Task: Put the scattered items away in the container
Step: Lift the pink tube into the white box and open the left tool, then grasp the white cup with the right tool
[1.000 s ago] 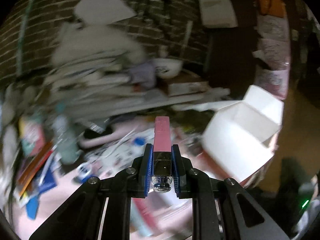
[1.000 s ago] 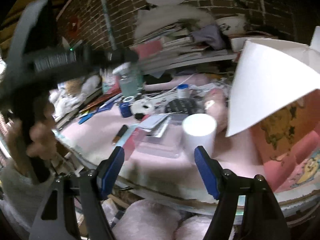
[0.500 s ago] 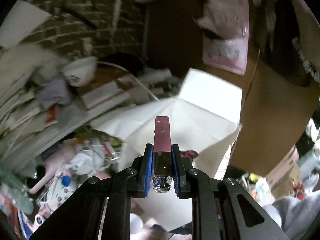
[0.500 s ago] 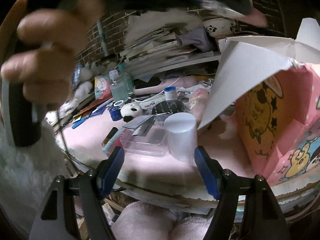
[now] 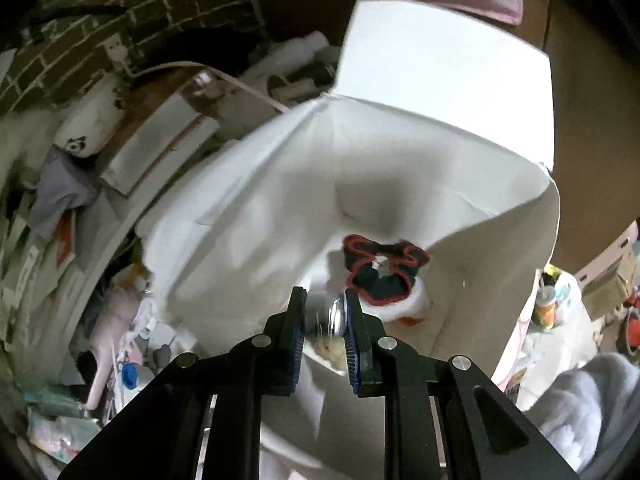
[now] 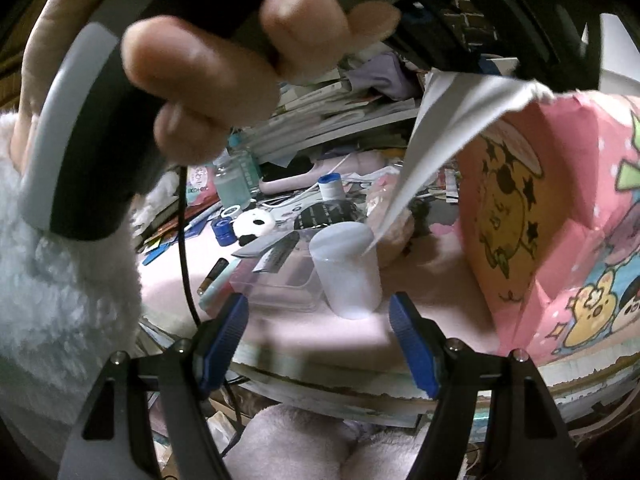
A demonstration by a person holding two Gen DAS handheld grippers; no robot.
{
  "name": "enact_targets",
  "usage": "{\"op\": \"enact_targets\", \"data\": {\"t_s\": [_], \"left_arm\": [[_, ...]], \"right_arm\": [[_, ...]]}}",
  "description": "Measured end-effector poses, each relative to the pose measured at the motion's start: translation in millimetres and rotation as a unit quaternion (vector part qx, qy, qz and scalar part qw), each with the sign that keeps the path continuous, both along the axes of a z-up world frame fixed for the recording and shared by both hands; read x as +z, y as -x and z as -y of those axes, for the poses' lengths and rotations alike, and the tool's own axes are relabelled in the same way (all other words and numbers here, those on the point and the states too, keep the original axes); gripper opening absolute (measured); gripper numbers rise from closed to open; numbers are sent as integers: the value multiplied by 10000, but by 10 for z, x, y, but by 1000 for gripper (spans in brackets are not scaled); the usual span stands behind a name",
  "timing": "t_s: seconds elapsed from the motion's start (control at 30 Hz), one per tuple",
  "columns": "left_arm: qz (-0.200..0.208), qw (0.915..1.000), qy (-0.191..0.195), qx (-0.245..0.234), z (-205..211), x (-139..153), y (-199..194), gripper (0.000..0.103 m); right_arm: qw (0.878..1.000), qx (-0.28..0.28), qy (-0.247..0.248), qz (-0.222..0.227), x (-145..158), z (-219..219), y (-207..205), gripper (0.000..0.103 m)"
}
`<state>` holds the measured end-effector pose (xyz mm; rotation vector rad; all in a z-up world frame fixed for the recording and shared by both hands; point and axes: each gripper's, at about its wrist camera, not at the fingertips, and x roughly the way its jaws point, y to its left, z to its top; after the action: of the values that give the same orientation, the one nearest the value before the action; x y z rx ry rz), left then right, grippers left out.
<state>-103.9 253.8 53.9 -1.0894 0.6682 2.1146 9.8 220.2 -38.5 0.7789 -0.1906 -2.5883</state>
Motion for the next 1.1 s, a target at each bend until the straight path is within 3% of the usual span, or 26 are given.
{"op": "enact_targets", "data": {"t_s": [0.27, 0.33, 0.4, 0.47, 0.57, 0.7, 0.87, 1.1], "left_arm": [[-146, 9999, 16, 46, -38, -11, -7, 18], [-166, 9998, -92, 8, -31, 16, -16, 32], [-349, 9991, -241, 5, -7, 87, -46, 60], [-565, 9974, -443, -12, 32, 187, -89, 80], [-658, 9932, -951, -127, 138, 375, -171, 82], [-968, 9861, -1347, 80, 357, 555, -231, 89], [-1496, 9729, -1574, 796, 783, 554, -289, 93], [-1603, 9478, -1909, 1990, 1521, 261, -352, 97]], "right_arm": [[10000, -10, 3, -18, 16, 0, -17, 70], [10000, -17, 7, -18, 14, 10, -25, 70], [10000, -26, 0, -11, 13, 16, -31, 70], [10000, -43, -8, -15, 16, 24, -35, 71], [9999, -79, -26, -56, 28, 38, -51, 71], [9998, -127, -102, -134, 36, 73, -80, 70], [9991, -259, -216, -259, 8, 66, -130, 70], [9969, -477, -498, -383, -98, 33, -2, 70]]}}
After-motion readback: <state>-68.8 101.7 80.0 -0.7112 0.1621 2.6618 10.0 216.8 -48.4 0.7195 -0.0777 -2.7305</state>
